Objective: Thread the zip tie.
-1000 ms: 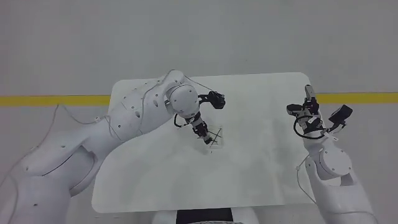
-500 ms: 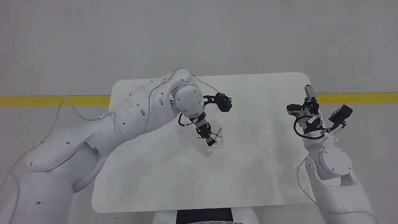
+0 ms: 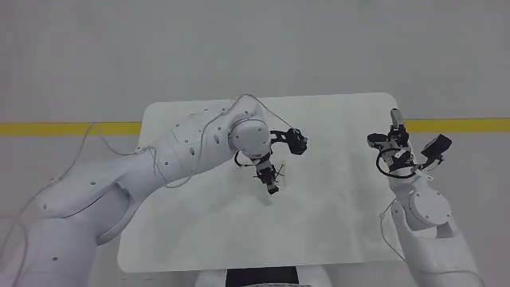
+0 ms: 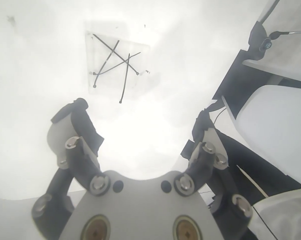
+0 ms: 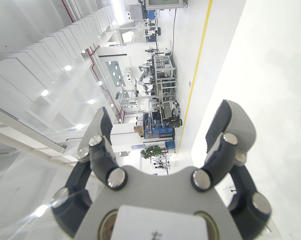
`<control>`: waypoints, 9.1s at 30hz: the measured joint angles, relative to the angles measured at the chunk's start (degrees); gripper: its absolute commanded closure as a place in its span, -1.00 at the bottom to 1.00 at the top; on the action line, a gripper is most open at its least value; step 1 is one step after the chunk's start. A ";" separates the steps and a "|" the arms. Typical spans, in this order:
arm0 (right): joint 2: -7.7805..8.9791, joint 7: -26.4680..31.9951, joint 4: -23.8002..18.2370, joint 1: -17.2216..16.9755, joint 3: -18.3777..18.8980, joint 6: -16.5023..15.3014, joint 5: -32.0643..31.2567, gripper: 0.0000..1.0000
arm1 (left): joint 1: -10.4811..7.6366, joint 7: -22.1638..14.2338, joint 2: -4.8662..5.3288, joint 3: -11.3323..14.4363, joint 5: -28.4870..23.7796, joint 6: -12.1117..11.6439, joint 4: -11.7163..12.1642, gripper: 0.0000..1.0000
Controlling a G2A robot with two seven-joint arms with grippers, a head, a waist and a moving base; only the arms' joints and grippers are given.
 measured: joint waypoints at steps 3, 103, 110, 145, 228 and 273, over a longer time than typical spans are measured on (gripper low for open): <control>0.00 0.00 0.00 0.00 0.00 0.00 0.00 -1.00 | -1.17 -0.04 -1.00 1.86 0.18 0.04 -0.25 -1.00; 0.00 0.00 0.00 0.00 0.00 0.00 0.00 -1.00 | 9.96 -1.75 -8.39 1.93 32.27 0.03 4.11 0.66; 0.00 0.00 0.00 0.00 0.00 0.00 0.00 -1.00 | 10.24 -1.75 -9.24 1.93 33.85 0.03 4.92 0.68; 0.00 0.00 0.00 0.00 0.00 0.00 0.00 -1.00 | 12.96 -1.75 -12.28 1.93 39.78 0.03 8.39 0.74; 0.00 0.00 0.00 0.00 0.00 0.00 0.00 -1.00 | 8.74 -1.75 -6.46 1.93 36.88 0.03 -2.84 1.00; 0.00 0.00 0.00 0.00 0.00 0.00 0.00 -1.00 | 10.29 11.63 -9.12 1.93 29.33 0.03 11.14 0.52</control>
